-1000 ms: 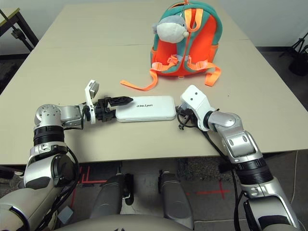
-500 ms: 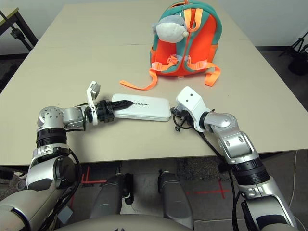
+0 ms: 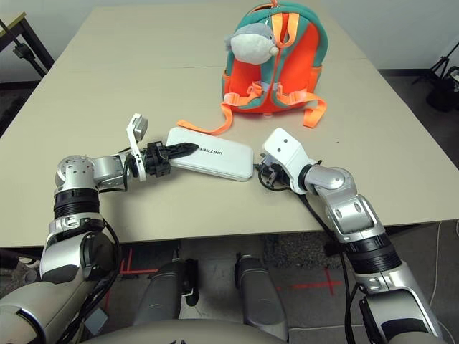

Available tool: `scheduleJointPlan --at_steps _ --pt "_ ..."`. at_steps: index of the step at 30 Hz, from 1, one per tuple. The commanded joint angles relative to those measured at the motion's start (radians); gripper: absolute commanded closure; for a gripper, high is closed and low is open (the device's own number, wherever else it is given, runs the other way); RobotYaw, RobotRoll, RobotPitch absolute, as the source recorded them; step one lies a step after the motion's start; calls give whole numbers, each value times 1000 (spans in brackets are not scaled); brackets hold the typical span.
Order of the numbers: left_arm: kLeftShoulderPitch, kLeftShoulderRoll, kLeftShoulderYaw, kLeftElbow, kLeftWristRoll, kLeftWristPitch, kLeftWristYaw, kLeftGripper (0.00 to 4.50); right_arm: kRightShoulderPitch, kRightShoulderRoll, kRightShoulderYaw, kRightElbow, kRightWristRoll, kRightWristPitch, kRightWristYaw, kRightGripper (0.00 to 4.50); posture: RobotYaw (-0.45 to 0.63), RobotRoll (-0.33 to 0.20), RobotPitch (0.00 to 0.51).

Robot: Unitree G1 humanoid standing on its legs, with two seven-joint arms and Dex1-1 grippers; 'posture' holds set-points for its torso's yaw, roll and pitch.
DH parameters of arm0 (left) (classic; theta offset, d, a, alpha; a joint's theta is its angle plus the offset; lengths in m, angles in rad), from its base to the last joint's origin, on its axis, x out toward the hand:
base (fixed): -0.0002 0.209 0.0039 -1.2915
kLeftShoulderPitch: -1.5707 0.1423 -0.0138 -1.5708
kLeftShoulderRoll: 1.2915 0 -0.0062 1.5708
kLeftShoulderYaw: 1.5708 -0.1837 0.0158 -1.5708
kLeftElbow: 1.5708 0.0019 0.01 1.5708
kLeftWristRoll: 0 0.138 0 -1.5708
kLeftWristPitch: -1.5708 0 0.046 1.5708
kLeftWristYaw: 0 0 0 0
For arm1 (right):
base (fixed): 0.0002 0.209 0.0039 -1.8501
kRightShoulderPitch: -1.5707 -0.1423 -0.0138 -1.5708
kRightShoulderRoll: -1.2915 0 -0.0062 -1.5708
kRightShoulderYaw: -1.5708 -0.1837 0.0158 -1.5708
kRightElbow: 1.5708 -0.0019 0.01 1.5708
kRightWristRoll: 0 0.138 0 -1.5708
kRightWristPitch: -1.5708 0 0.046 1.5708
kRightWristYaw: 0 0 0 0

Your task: Put the pencil case into the backpack and zip it.

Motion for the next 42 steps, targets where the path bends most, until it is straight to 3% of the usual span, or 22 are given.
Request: scheduleJointPlan --at_steps 1,2,9,15,20,26,42 --pt "-40 33 44 -58 -29 -42 4 3182 -6 1 -7 33 -16 -13 -24 242 -106 0 141" --pt "-50 46 53 -75 -34 -54 2 3182 -10 3 -13 46 -19 -14 -37 0 -108 0 143" --pt "-122 143 94 -112 -61 -85 -2 3182 -34 1 -51 122 -21 -21 -100 0 -104 0 146" --pt "-149 205 89 -100 -34 -192 1 3182 -107 105 -225 178 106 81 -212 0 -98 0 148" --pt "-141 193 43 -37 83 -436 21 3182 -204 195 -362 195 212 122 -306 0 -96 0 142" --pt "-124 146 -9 -30 163 -626 29 3183 -277 220 -397 216 255 97 -340 0 -95 0 133" --pt "-127 127 -70 32 206 -732 24 3184 -501 282 -371 497 273 -23 -358 0 -83 0 122"
